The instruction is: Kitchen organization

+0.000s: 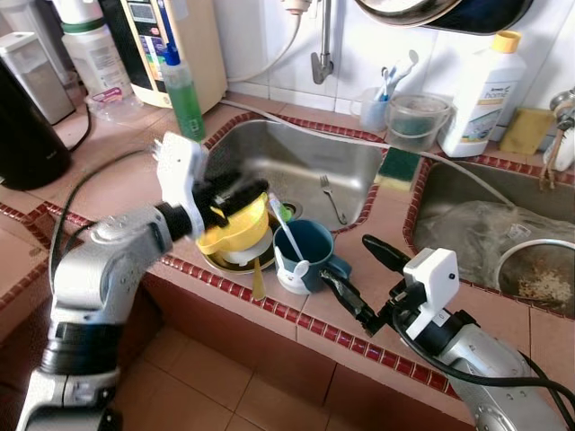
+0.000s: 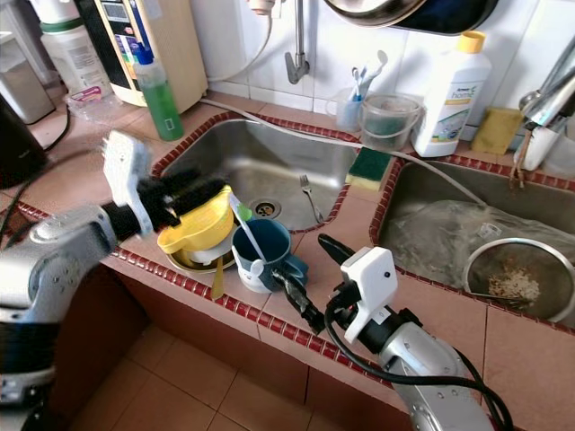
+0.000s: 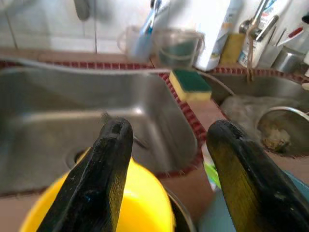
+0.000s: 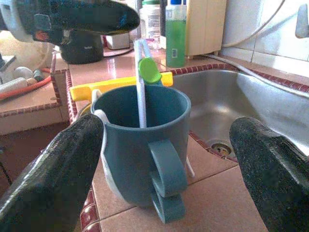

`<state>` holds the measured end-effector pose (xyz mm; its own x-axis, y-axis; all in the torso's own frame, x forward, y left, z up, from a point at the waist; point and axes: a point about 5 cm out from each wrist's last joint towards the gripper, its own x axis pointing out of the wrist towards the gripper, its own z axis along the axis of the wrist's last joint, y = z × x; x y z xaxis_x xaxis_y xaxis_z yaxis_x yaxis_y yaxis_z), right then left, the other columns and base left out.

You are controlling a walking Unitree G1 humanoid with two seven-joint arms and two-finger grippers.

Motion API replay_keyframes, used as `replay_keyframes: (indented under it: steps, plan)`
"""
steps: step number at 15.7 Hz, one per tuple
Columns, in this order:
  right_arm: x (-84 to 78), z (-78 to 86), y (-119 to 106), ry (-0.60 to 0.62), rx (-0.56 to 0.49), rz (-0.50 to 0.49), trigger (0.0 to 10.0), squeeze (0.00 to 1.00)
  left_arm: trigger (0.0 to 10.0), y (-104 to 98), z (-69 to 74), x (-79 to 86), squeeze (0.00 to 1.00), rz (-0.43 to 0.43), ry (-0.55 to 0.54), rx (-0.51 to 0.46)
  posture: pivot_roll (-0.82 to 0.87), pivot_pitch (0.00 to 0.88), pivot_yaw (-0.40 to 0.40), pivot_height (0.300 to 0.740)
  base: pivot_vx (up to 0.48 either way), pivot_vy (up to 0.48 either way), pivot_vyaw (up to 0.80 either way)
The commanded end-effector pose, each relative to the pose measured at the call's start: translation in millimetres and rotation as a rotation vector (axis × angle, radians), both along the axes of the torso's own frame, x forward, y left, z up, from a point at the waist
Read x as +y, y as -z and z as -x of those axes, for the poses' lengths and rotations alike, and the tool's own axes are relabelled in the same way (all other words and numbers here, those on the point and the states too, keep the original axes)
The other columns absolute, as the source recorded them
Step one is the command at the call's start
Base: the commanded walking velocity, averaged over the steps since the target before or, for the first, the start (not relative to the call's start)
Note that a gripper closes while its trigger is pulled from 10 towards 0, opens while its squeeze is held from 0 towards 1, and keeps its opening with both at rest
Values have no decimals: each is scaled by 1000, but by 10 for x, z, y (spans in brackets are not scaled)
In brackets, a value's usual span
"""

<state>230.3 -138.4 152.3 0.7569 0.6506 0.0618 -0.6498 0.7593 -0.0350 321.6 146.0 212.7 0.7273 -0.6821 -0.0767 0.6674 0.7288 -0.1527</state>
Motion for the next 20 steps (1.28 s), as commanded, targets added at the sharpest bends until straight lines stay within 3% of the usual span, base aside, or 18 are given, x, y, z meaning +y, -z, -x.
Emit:
replay_keyframes:
  steps: [1, 7, 20]
  plan:
    - [3, -9, 8, -13, 2, 7, 10000, 0, 10000, 15, 57, -46, 0, 3, 16, 40, -153, 47, 76, 740, 0, 0, 0]
    - [5, -14, 34, -27, 6, 23, 10000, 0, 10000, 23, 194, -171, 0, 24, 87, 110, -150, 43, 73, 740, 0, 0, 0]
    - [22, -6, 55, -9, 8, 20, 10000, 0, 10000, 52, 150, -433, 0, 31, 76, 141, -164, 56, 92, 740, 0, 0, 0]
